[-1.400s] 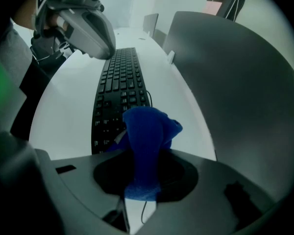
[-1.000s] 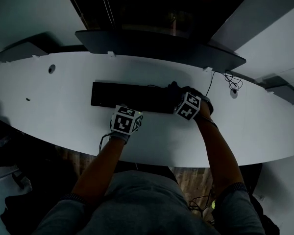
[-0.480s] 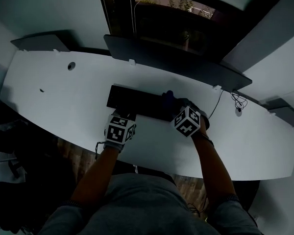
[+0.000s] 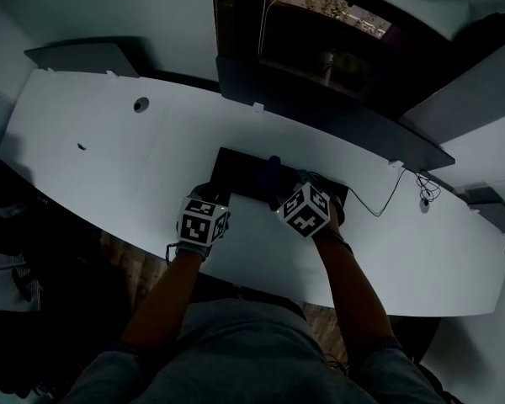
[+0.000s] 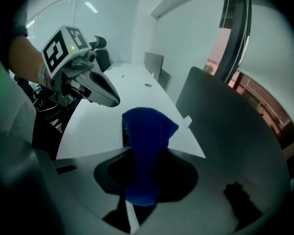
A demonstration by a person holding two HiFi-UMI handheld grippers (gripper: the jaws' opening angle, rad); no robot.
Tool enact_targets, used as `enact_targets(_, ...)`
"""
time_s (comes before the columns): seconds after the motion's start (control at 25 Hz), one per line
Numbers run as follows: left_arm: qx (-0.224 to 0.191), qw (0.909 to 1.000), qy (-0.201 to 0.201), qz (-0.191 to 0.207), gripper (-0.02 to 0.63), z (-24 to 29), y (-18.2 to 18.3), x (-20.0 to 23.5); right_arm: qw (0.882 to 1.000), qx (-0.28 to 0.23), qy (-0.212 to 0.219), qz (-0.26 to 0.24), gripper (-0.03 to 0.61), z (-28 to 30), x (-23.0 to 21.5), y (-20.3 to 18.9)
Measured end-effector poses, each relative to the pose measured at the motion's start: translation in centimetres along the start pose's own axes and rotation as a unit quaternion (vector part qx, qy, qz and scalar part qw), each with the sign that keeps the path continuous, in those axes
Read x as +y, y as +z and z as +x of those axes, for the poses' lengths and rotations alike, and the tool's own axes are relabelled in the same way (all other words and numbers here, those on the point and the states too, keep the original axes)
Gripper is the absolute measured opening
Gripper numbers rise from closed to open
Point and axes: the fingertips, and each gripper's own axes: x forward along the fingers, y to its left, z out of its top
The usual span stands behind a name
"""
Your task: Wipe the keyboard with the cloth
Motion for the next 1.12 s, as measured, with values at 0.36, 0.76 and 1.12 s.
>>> enact_targets(0.36, 0.015, 0.9998, -0.003, -0.008, 0.008, 0.0, -1.1, 7.3, 0.998, 0.001, 0.026, 0.059, 0.116, 7.1, 2.9, 5.6)
enact_targets(0.76, 0.052, 0.9983, -0.025, -0.008, 0.008, 1.7, -3.8, 11.2, 0.991, 0.011, 0.037, 0.125, 0.117, 13.8, 5.0, 7.8)
enact_targets(1.12, 0.086, 0.9947, -0.056, 0.005, 0.008, 2.9, -5.5, 11.5, 0.986, 0.028, 0.019, 0.163, 0.117, 16.8, 5.2, 7.6)
